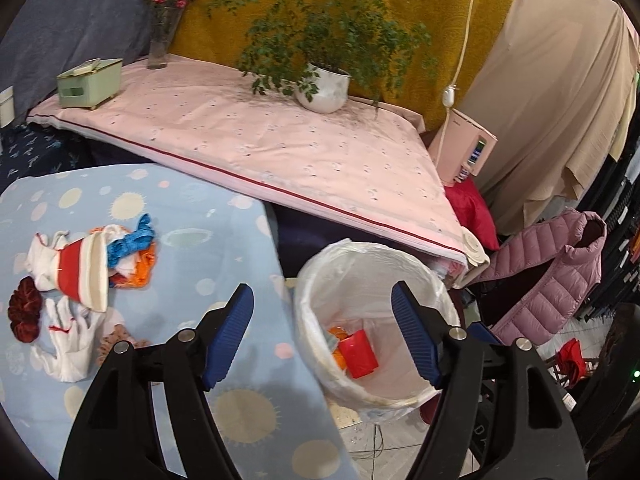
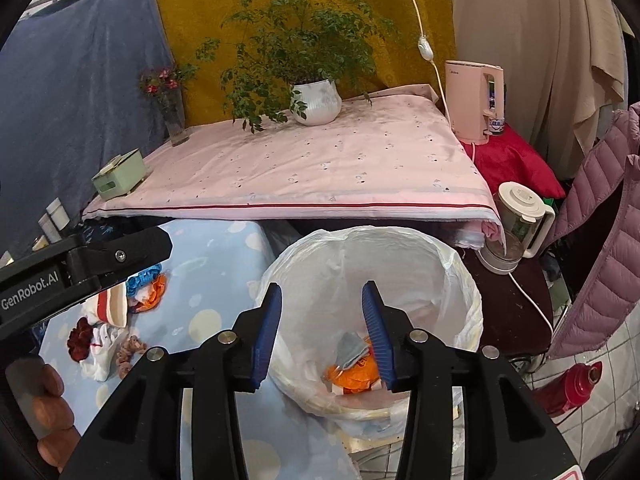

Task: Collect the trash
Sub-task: 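Move both tools back from the bin to the trash on the table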

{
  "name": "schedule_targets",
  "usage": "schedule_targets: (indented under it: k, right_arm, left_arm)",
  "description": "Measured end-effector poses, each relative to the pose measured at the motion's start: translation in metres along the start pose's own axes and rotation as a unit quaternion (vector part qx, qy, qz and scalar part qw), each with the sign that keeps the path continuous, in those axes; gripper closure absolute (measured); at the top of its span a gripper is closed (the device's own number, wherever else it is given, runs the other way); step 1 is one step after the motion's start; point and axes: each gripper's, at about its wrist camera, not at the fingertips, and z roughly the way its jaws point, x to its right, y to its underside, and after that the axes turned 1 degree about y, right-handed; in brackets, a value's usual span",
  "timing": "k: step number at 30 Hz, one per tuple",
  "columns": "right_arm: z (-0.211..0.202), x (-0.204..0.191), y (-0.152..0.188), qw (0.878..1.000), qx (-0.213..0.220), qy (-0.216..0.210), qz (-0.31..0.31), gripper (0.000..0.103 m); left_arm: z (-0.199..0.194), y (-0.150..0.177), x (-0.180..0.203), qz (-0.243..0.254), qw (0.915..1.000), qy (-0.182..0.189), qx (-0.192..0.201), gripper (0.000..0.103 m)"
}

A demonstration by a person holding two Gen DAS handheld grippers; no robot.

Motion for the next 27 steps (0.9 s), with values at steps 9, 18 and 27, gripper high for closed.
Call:
schedule_targets:
  k: [9,18,27]
  right_arm:
    - [-0.001,-0.042,0.008,0.999,-0.006,-0.023,-0.029,0.055]
    - [0.006,-0.086,0.021,0.997,-0.027,-0.046,-0.059,0.054]
    - [0.028,-0.125,0.040,0.993,-0.057,-0.062,-0.078,0.054]
  left_arm:
    - [-0.017,0.007,-0.044,-0.030,0.9988,-0.036,0.010,0.024]
    - [-0.027,0.019,-0.110,-0.082,0.9929,-0.085,0.008,0.012]
    - [-0.027,0.043,-0.177,-0.139,0.9823,-0.125,-0.015,0.011]
